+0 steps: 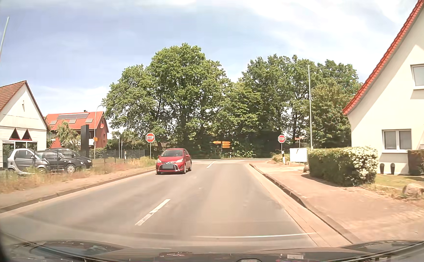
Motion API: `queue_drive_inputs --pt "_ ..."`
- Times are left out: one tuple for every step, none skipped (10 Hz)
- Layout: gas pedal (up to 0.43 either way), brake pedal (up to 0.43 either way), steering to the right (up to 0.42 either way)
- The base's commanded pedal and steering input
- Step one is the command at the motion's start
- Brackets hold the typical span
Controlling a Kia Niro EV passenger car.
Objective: Follow the waypoints while adhering to traffic rules and regulations
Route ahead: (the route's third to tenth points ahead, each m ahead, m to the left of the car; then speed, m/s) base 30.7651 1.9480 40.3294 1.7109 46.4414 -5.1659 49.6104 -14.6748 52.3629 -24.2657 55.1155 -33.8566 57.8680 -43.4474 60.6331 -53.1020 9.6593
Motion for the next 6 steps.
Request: queue_drive_inputs --pt "0.0 0.0 0.0" --pt "0.0 0.0 -0.001" --pt "0.0 0.0 0.0" --pt "0.0 0.0 -0.001" --pt "0.0 0.0 -0.002" --pt "0.0 0.0 -0.002"
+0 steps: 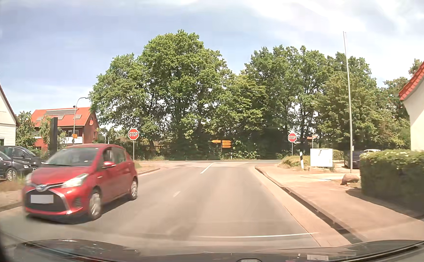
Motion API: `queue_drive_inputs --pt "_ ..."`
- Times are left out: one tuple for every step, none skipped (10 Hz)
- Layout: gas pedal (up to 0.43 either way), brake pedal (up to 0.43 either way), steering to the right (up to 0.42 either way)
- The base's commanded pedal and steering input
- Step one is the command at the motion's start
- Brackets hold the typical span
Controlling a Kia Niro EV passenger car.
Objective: Follow the waypoints while adhering to traffic rules and regulations
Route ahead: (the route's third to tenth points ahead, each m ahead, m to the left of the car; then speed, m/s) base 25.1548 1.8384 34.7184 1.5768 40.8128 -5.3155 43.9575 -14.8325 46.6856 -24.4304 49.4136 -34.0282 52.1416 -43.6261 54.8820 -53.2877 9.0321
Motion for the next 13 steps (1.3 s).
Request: queue_drive_inputs --pt "0.0 0.0 -0.002" --pt "0.0 0.0 -0.002" --pt "0.0 0.0 -0.002" --pt "0.0 0.0 -0.002" --pt "0.0 0.0 -0.002" --pt "0.0 0.0 -0.002" --pt "0.0 0.0 -0.003" --pt "0.0 0.0 -0.003" --pt "0.0 0.0 -0.003" --pt "0.0 0.0 -0.003" --pt "0.0 0.0 -0.003" --pt "0.0 0.0 -0.003" --pt "0.0 0.0 -0.003"
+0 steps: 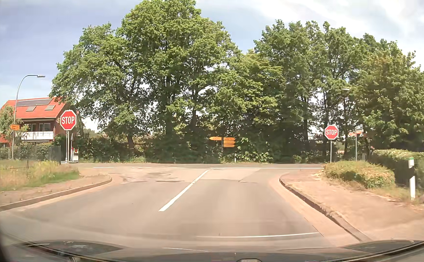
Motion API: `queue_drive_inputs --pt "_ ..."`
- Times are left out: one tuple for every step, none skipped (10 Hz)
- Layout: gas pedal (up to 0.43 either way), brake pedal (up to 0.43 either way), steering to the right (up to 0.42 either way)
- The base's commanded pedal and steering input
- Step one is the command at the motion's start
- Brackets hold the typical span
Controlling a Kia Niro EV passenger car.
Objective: Follow the waypoints while adhering to traffic rules and regulations
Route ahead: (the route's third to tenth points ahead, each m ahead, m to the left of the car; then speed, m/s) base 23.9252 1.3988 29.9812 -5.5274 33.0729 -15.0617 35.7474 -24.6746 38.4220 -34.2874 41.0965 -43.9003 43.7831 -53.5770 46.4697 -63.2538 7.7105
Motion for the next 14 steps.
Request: queue_drive_inputs --pt "0.0 0.0 -0.003" --pt "0.0 0.0 -0.002" --pt "0.0 0.0 -0.002" --pt "0.0 0.0 -0.001" --pt "0.0 0.0 0.0" --pt "0.0 0.0 0.002" --pt "0.0 0.0 0.006" --pt "0.0 0.0 0.011" --pt "0.0 0.0 0.022" --pt "0.0 0.0 0.029" --pt "0.0 0.006 0.038" --pt "0.0 0.061 0.045" --pt "0.0 0.079 0.05" --pt "0.0 0.104 0.058"
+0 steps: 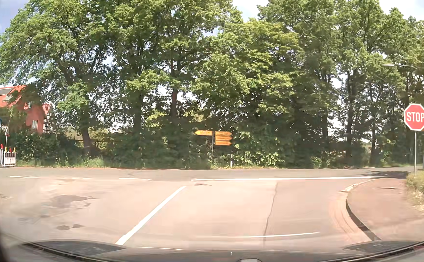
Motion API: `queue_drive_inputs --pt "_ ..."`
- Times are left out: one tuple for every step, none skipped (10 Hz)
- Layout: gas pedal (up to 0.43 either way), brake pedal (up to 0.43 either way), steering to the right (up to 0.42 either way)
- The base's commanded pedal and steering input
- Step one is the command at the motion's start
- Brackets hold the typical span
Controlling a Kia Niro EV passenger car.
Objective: Follow the waypoints while adhering to traffic rules and regulations
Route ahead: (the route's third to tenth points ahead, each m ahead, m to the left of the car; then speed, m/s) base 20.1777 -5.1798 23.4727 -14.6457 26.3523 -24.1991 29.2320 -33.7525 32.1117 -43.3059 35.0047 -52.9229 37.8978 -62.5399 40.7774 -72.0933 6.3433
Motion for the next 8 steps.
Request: queue_drive_inputs --pt "0.0 0.128 0.068" --pt "0.0 0.146 0.082" --pt "0.0 0.159 0.094" --pt "0.0 0.159 0.109" --pt "0.0 0.165 0.125" --pt "0.0 0.159 0.143" --pt "0.0 0.159 0.158" --pt "0.0 0.165 0.166"
